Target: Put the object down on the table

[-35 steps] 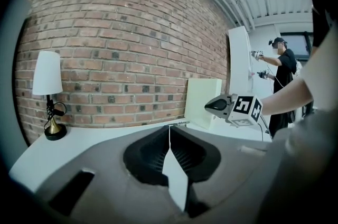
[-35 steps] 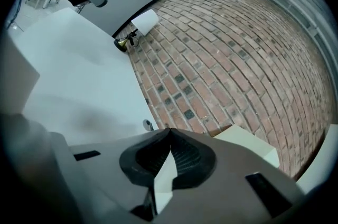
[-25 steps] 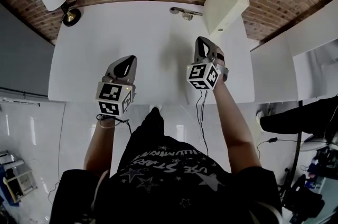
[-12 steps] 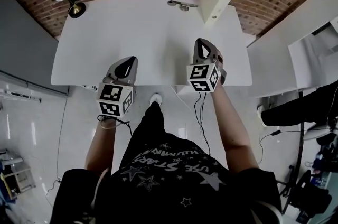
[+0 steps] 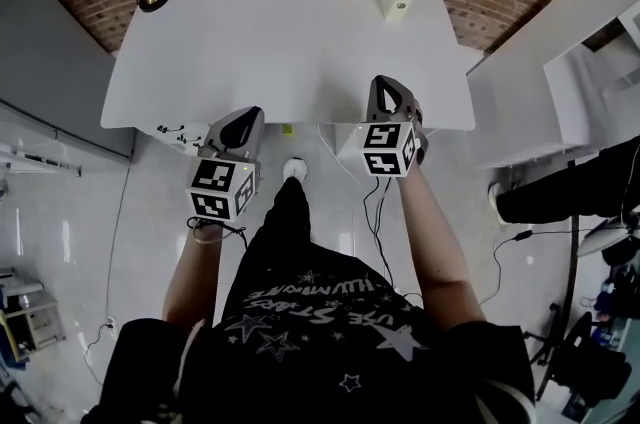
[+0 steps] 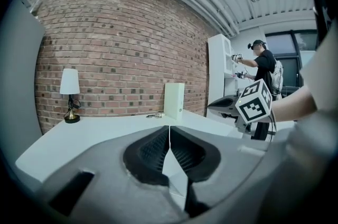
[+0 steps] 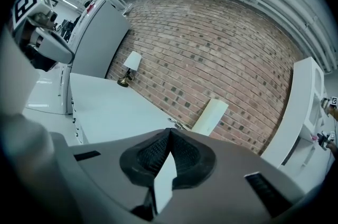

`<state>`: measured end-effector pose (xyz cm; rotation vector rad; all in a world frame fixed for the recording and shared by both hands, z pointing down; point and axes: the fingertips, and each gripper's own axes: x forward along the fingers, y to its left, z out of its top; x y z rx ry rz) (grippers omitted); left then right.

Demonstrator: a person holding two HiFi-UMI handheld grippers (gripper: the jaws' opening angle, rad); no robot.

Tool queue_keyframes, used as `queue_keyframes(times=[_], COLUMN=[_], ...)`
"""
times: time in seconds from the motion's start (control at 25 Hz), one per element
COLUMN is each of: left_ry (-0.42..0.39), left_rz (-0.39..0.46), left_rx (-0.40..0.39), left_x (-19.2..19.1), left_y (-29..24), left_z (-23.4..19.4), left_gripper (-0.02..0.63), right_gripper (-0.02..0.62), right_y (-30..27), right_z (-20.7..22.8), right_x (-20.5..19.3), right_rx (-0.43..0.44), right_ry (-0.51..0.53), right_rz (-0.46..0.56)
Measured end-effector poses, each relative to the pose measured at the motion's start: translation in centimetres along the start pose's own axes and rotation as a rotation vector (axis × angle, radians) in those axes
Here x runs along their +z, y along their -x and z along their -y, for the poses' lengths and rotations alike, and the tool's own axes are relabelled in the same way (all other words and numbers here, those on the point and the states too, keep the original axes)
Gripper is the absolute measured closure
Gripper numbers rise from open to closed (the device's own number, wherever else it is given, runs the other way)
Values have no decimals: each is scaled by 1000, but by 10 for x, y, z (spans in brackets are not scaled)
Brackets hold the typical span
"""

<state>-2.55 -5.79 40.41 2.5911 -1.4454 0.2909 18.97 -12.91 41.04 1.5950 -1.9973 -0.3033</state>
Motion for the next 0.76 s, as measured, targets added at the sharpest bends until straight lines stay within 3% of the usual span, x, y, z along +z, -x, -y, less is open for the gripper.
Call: queue_keyframes(times=[0.76], left_ry=[3], left_rz=[-32], left_rx=[23], left_x=[-27], left_y=[55], left_z=[42], left_gripper=[584], right_gripper=[594], right_y=[65], right_z=[-36], right_x=[-28], right_rx=[70], right_ry=[-117], right_rz=[-15])
